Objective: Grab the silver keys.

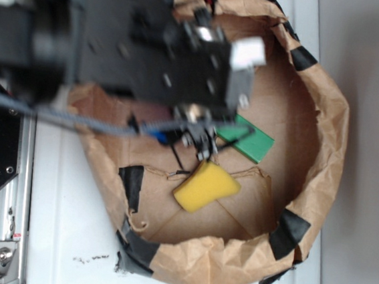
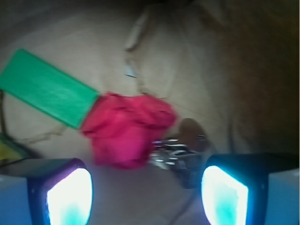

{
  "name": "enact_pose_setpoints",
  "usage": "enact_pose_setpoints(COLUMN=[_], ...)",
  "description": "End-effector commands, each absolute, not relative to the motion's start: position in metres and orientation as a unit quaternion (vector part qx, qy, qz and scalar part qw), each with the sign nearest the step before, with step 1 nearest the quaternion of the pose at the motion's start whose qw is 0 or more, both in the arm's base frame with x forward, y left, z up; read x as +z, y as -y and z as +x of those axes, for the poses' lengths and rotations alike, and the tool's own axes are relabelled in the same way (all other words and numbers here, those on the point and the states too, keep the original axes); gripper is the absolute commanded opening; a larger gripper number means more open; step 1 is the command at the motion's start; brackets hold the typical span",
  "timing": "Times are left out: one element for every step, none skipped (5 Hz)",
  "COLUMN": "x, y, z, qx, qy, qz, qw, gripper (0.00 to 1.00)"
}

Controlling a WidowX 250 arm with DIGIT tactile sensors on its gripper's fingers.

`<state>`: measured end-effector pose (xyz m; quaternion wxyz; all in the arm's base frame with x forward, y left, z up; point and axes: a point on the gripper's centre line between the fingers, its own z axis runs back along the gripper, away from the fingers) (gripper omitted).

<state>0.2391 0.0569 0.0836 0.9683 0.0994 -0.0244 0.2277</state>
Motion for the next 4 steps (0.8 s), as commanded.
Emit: enact_pose_setpoints(x=[0.0935, 0.091, 0.0894, 0.0879], y=[-0.0871, -0.0917, -0.0935, -0.0938], z=[0.2287, 0.2308, 0.2306, 0.2278], qx=[0.213, 0.214, 0.213, 0.209], qy=[0.058, 0.062, 0.064, 0.065], qz=[0.111, 0.117, 0.121, 0.12], qw=[0.969, 0.968, 0.967, 0.968], gripper=[1.0, 1.0, 1.0, 1.0])
